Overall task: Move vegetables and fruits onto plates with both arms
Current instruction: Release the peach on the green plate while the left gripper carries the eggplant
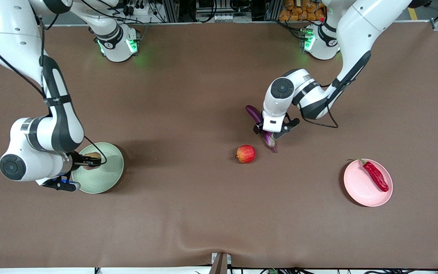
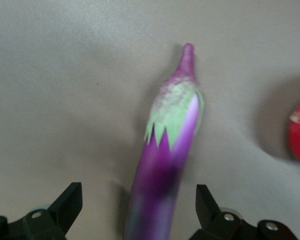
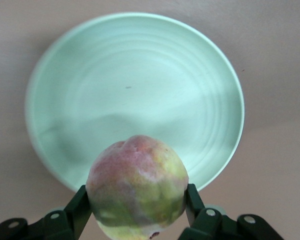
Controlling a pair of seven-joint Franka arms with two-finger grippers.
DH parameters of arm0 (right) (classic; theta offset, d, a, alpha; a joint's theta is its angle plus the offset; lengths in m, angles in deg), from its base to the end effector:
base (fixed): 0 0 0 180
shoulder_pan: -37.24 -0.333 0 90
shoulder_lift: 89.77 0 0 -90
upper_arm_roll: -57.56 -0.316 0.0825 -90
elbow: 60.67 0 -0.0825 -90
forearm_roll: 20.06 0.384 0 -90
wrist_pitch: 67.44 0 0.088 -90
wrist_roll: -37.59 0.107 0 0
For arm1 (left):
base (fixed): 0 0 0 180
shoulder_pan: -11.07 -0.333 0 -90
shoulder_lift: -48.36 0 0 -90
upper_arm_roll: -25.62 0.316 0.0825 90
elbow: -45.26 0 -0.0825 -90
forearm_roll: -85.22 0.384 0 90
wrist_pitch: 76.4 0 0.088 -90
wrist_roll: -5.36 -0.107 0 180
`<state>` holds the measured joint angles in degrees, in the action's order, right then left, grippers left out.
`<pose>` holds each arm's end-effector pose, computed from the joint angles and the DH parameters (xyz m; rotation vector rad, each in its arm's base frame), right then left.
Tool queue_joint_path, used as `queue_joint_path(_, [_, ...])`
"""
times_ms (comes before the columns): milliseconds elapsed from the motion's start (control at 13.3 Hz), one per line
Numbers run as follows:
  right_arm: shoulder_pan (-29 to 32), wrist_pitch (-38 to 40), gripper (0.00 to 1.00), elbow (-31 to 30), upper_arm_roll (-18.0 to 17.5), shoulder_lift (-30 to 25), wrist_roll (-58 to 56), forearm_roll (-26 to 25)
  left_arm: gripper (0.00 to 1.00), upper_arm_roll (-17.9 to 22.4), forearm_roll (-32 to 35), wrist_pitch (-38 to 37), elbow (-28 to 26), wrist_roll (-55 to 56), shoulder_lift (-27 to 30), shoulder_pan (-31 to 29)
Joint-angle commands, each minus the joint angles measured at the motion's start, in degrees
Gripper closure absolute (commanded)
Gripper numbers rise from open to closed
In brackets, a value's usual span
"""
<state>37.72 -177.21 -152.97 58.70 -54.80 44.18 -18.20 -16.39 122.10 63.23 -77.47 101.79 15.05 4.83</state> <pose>0.6559 -0.0148 0.2493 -3.0919 0.2434 0.4778 0.4463 -0.3310 0.1864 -2.9487 -0.9247 0.0224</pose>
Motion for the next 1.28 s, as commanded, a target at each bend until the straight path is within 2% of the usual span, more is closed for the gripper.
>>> queue_joint_path(0, [1.5, -5.5, 1.0, -6.9, -1.4, -2.3, -2.5, -0.7, 0.14, 0.4, 6.4, 0.8, 2.6, 6.1, -4.7, -0.5])
queue_joint_path(75, [2.1, -5.6, 0.87, -6.8, -1.5, -1.9, -2.5, -0.1, 0.34, 0.4, 6.0, 0.8, 3.6, 6.4, -4.8, -0.4])
queue_joint_path(225, [2.1, -3.6, 0.0, -5.5, -1.7, -2.4, -2.1, 0.6, 1.0, 0.3, 5.8, 0.7, 5.9, 6.6, -5.6, 0.1])
queue_joint_path(375, [2.2, 4.1, 0.0, 0.0, -1.7, -2.5, -2.1, 5.3, 1.0, 0.3, 5.8, 0.6, 7.8, 6.0, -5.4, -0.4])
queue_joint_path(526, [1.9, 12.0, 0.0, 6.4, -1.6, -2.2, -1.8, 6.4, 1.0, 0.2, 5.8, 0.0, 9.2, 3.7, -4.5, -2.2])
queue_joint_path(676, [1.3, 14.9, 0.0, 8.4, -1.7, -2.4, -1.6, 7.0, 1.0, -0.9, 5.2, -2.1, 11.2, -1.7, -3.4, -6.2])
queue_joint_path(751, [1.0, 15.0, 0.0, 8.4, -2.3, -2.5, -0.6, 9.4, 1.0, -2.0, 3.3, -3.7, 13.4, -6.1, -3.5, -8.8])
queue_joint_path(901, [-0.9, 15.7, 0.0, 8.5, -2.8, -2.5, 11.2, 16.2, 1.0, -2.5, -2.9, -8.5, 18.9, -17.8, -3.8, -12.0])
queue_joint_path(1126, [-11.9, 13.6, 0.0, 9.0, -2.6, -2.2, 29.5, 16.9, 1.0, -2.2, -9.8, -13.2, 25.7, -34.9, -4.8, -18.4])
queue_joint_path(1202, [-14.9, 9.4, 0.0, 9.0, -2.6, -1.8, 35.9, 17.3, 1.0, -1.9, -10.0, -13.2, 26.4, -39.9, -5.1, -20.3])
